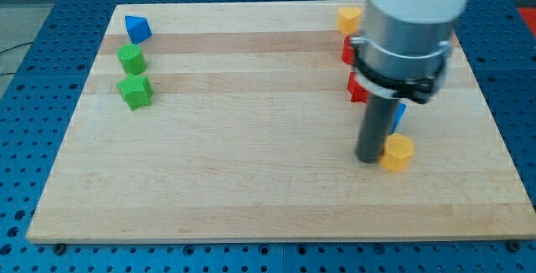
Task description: Move blue block and yellow hexagon in vertical line
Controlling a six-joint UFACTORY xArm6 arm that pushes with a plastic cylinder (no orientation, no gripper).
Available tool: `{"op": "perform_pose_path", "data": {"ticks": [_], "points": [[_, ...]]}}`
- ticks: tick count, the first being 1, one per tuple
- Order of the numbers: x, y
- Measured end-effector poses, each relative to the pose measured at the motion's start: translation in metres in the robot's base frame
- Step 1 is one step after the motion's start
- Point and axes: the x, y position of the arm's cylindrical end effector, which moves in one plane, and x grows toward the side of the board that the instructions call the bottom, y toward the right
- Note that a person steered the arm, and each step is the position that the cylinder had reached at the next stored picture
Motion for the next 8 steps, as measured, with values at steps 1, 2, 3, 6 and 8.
{"op": "perform_pose_path", "data": {"ticks": [1, 2, 3, 6, 8], "points": [[0.040, -0.015], [0.058, 0.075], [0.012, 0.126], [-0.035, 0.060], [-0.060, 0.029]]}}
